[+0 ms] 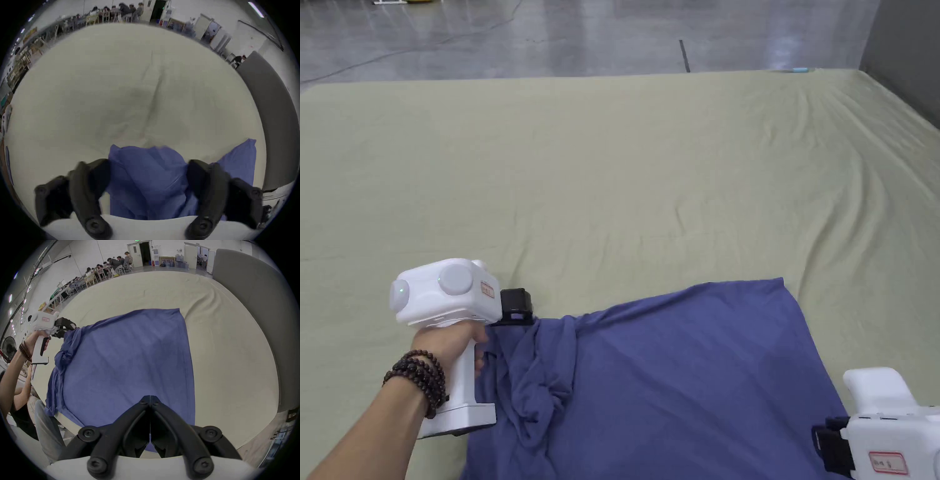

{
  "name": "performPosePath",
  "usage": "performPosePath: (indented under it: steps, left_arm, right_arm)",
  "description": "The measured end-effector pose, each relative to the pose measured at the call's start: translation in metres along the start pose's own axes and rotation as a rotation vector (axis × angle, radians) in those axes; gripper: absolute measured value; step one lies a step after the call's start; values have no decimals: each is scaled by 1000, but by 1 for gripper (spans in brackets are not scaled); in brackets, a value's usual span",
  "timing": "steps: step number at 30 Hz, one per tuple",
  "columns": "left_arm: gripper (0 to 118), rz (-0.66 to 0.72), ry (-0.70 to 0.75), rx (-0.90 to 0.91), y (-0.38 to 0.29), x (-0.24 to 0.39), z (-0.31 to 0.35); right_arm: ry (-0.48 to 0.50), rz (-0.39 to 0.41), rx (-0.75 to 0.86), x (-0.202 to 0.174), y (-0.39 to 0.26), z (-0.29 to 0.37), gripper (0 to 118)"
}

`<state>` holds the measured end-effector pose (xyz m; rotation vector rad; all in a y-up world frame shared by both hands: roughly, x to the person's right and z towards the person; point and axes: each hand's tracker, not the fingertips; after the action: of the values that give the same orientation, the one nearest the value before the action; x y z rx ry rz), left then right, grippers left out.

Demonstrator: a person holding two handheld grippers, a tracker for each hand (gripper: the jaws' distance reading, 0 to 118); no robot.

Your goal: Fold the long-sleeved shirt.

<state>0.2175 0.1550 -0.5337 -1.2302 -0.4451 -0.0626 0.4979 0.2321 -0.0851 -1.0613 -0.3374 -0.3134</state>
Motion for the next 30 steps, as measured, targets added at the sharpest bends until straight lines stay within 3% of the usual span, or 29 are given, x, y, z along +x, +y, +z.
performPosePath:
  steps: [1, 3, 4, 5, 6, 8, 12, 15, 16, 17, 18, 19, 23, 25, 30]
  left_arm:
    - [97, -27, 1, 16, -6, 5, 1]
    - [92, -137, 49, 65, -18, 21, 15]
    - [72, -150, 35, 71, -21, 25, 20]
    - [40, -156, -12, 77, -27, 30, 25]
    - [19, -135, -80, 71, -22, 29, 22]
    - [19, -232, 53, 76, -31, 42, 25]
    - [19, -180, -12, 114, -32, 38, 43]
    - [19, -214, 5, 161, -33, 34, 62]
    - [19, -217, -4, 169, -32, 32, 67]
    - [19, -214, -11, 172, -30, 29, 69]
    - [19, -204, -27, 176, -32, 31, 72]
    - [20, -194, -40, 176, -31, 29, 73]
    - [19, -185, -56, 182, -39, 32, 78]
    - [19, -186, -64, 177, -40, 31, 76]
    - [19, -185, -62, 171, -39, 33, 71]
  right_arm:
    - [-2, 1, -4, 0, 0, -2, 3]
    - [-2, 2, -16, 1, 1, -6, 3]
    - [-4, 1, -21, 1, 2, -8, 3]
    - [-5, 1, -24, 1, 2, -9, 3]
    - [-7, 3, -26, 0, 4, -11, 3]
    - [1, 6, -29, 1, 8, -15, 3]
    - [-13, 22, 14, 8, 48, -18, 3]
    - [-1, 0, 77, 23, 111, -23, 3]
    - [7, -17, 83, 30, 140, -31, 7]
    - [13, -20, 71, 36, 160, -40, 28]
    - [12, -32, 46, 42, 186, -54, 58]
    - [-10, -48, -1, 48, 206, -72, 80]
    - [-98, -72, -155, 68, 257, -141, 80]
    - [-92, -69, -222, 73, 263, -163, 80]
    - [-62, -86, -195, 72, 268, -182, 77]
